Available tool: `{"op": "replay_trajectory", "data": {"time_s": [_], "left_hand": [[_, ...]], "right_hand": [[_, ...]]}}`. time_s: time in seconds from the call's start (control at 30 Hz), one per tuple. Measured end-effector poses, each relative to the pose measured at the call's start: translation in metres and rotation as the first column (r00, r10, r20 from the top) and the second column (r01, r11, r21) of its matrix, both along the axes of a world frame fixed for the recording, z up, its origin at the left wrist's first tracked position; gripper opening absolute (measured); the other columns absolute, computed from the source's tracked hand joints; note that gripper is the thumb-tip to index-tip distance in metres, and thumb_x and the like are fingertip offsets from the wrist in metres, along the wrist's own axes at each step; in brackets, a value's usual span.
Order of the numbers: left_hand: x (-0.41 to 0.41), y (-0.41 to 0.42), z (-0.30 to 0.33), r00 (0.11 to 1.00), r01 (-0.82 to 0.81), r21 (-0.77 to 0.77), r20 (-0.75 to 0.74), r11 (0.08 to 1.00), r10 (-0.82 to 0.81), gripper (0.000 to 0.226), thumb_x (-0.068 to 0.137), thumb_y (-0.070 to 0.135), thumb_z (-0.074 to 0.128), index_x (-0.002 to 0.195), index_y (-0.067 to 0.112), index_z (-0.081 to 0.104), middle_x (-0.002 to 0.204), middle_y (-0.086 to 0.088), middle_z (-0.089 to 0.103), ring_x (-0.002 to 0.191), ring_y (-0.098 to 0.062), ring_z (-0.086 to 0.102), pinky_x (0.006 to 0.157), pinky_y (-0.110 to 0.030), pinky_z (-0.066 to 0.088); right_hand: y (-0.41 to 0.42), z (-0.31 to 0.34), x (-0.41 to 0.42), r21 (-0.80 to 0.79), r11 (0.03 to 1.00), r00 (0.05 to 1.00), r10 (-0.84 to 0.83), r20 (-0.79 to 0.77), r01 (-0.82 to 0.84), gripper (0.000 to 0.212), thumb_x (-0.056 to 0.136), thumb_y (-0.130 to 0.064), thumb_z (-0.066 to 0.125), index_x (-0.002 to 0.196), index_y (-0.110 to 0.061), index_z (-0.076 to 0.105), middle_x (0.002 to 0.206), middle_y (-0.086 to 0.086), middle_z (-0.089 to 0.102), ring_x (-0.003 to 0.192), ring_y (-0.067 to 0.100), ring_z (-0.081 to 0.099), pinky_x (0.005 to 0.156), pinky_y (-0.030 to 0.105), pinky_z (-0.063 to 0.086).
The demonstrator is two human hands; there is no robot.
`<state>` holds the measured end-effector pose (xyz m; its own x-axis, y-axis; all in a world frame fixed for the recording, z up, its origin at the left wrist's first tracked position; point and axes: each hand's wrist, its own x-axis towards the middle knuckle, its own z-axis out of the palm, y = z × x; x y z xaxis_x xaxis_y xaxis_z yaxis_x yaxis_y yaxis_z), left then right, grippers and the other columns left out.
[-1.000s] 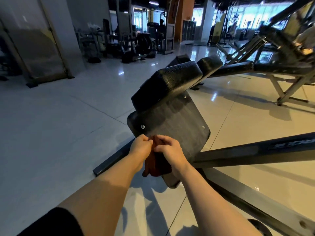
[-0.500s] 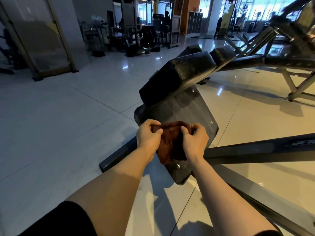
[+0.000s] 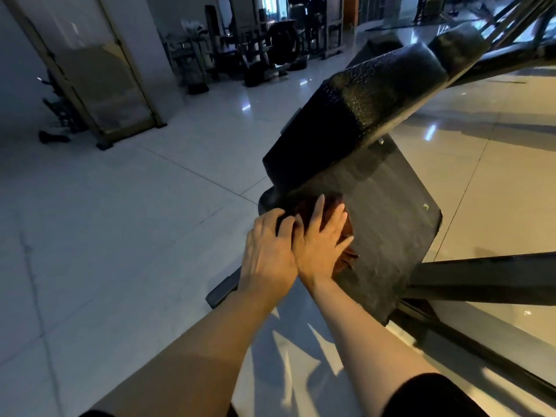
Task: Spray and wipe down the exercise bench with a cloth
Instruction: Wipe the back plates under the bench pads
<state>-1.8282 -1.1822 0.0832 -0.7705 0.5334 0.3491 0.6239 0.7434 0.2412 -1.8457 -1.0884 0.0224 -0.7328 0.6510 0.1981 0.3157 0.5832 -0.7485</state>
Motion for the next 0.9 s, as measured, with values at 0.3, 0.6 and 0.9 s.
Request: {"op": "replay_trajectory", "data": {"time_s": [0.3,0.6,0.9], "left_hand": [[-0.031,0.013,-0.022,0.927,0.185,-0.15,-0.302,0.971,-0.223,0.05,0.082,0.01,0.058,0.13,-0.003,0.054,0.129,-0.021,0.056,0.119,-0.035,0.056,0.109,-0.051,0.037],[-0.026,0.011,-0.016,0.97,0.067,-0.326,-0.202,0.943,-0.139,0.071,0.057,0.009,0.088,0.122,-0.002,0.063,0.128,-0.017,0.06,0.116,-0.035,0.06,0.097,-0.038,0.033],[-0.032,0.022,-0.007,0.974,0.045,-0.207,-0.208,0.977,-0.089,0.06,0.072,0.008,0.072,0.128,-0.004,0.055,0.128,-0.023,0.056,0.117,-0.038,0.056,0.096,-0.044,0.046]], "right_hand": [[0.046,-0.007,-0.033,0.226,0.974,0.991,0.047,-0.128,-0.018,0.049,0.102,-0.038,0.031,0.149,-0.025,0.037,0.161,0.011,0.015,0.15,0.029,0.006,0.117,0.06,0.009],[0.089,-0.055,0.025,-0.249,0.883,0.915,-0.363,0.176,0.398,0.06,0.101,-0.053,0.024,0.155,-0.03,0.012,0.164,0.008,0.001,0.15,0.028,-0.002,0.119,0.055,0.0],[0.05,0.018,-0.046,0.181,0.983,0.98,0.035,-0.194,0.001,0.061,0.096,-0.051,0.024,0.145,-0.02,0.044,0.157,0.016,0.026,0.145,0.037,0.021,0.116,0.058,0.016]]}}
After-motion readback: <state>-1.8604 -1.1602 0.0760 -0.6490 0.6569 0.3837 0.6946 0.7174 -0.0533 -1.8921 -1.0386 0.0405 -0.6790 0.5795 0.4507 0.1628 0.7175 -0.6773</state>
